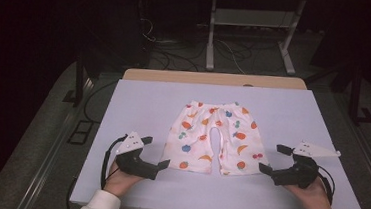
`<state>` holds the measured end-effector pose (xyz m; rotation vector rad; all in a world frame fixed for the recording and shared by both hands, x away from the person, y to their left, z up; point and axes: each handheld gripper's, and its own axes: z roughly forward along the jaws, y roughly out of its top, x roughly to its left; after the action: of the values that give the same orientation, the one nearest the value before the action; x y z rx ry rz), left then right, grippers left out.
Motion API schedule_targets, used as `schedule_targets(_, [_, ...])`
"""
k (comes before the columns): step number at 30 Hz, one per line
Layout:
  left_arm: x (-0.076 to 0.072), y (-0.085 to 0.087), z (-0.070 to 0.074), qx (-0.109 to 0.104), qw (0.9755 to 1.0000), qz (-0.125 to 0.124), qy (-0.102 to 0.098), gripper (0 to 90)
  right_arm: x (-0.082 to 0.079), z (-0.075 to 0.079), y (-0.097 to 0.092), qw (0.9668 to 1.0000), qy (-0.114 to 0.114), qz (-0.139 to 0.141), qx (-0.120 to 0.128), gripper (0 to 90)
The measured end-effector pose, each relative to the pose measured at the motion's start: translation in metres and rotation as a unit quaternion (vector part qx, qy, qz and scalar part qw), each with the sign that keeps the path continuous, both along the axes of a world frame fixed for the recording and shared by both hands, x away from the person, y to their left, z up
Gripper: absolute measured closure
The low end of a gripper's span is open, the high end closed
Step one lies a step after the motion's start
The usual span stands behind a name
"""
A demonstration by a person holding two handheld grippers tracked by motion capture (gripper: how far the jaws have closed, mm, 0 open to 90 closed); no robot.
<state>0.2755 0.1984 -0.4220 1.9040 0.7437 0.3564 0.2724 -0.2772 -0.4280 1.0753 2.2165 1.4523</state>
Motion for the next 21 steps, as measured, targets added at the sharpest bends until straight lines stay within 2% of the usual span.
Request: schedule_targets(21, [-0.0006, -0.0015, 0.0, -0.004, 1.0, -0.002, 0.003, 0.0, -0.0026, 0.0025, 0.0037, 1.0, -0.005, 0.008, 0.001, 0.0])
